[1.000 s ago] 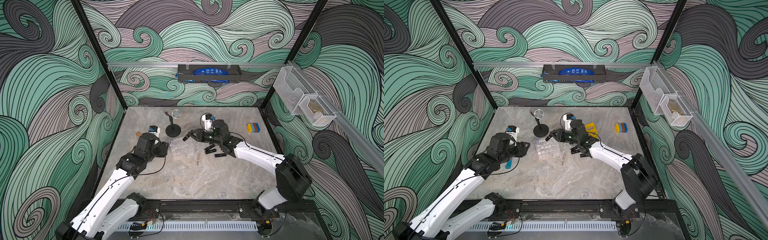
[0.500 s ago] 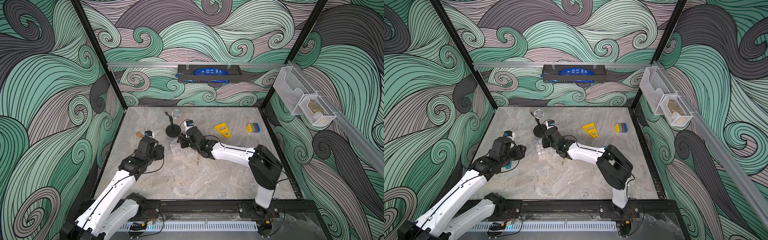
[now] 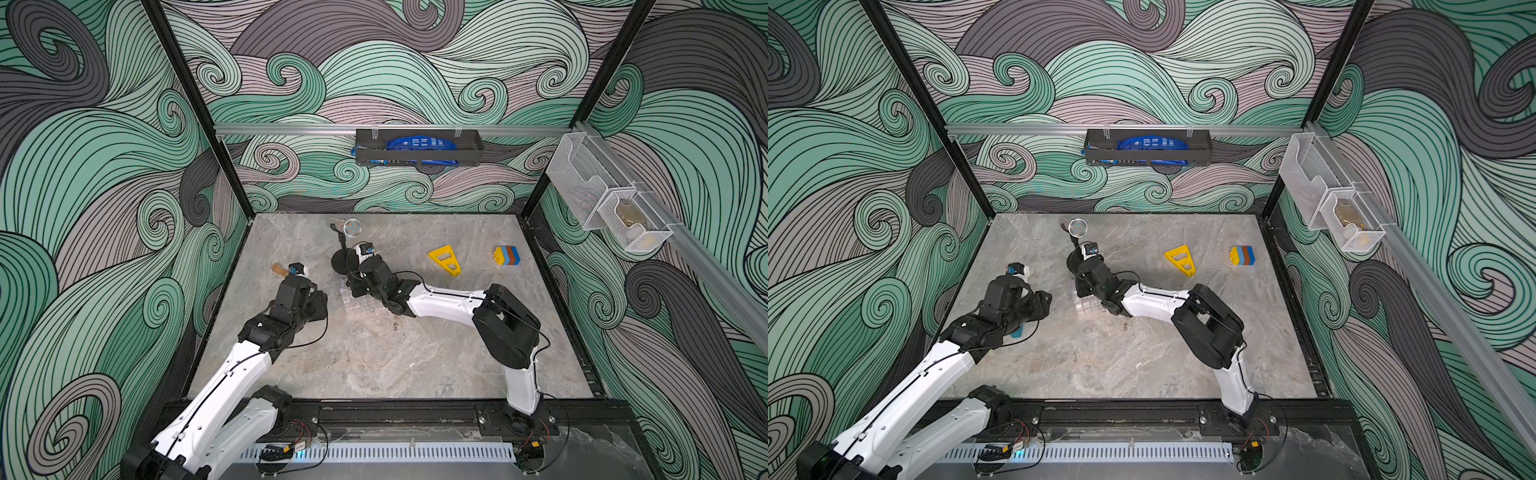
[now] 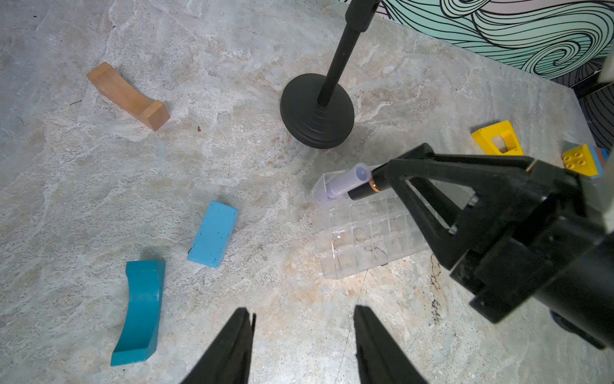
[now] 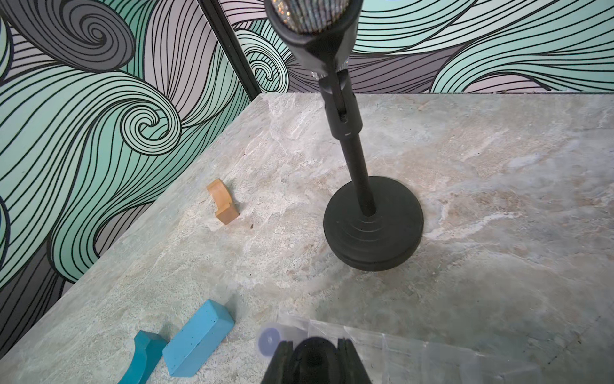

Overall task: Arrange the lipsticks in the organizer
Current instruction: Place the lipstick in the storage box.

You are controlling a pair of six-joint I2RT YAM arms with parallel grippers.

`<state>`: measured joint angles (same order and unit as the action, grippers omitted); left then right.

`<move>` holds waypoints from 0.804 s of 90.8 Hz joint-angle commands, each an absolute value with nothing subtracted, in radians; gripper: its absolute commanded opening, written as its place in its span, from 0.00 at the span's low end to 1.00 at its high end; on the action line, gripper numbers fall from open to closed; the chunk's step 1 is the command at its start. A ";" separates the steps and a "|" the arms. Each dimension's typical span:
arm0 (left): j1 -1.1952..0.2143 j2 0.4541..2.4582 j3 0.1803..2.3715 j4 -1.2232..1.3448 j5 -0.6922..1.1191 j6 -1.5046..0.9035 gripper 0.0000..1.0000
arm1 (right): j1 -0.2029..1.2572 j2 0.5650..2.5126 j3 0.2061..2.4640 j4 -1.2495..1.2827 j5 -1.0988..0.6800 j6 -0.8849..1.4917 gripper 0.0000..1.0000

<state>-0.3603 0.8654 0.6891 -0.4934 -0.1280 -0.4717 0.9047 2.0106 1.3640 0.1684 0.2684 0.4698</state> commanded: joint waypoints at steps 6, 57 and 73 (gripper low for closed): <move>-0.354 0.849 0.691 -0.481 -0.142 -0.465 0.52 | 0.906 2.054 1.394 0.166 0.337 0.421 0.00; -0.354 0.844 0.695 -0.483 -0.139 -0.462 0.50 | 0.942 1.998 1.441 0.080 0.387 0.448 0.43; -0.357 0.846 0.739 -0.499 -0.067 -0.389 0.49 | 0.922 1.869 1.376 0.043 0.373 0.508 0.46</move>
<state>-0.3603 0.8589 0.6895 -0.4938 -0.1165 -0.4541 0.9363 2.0010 1.4174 0.0616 0.3752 0.4538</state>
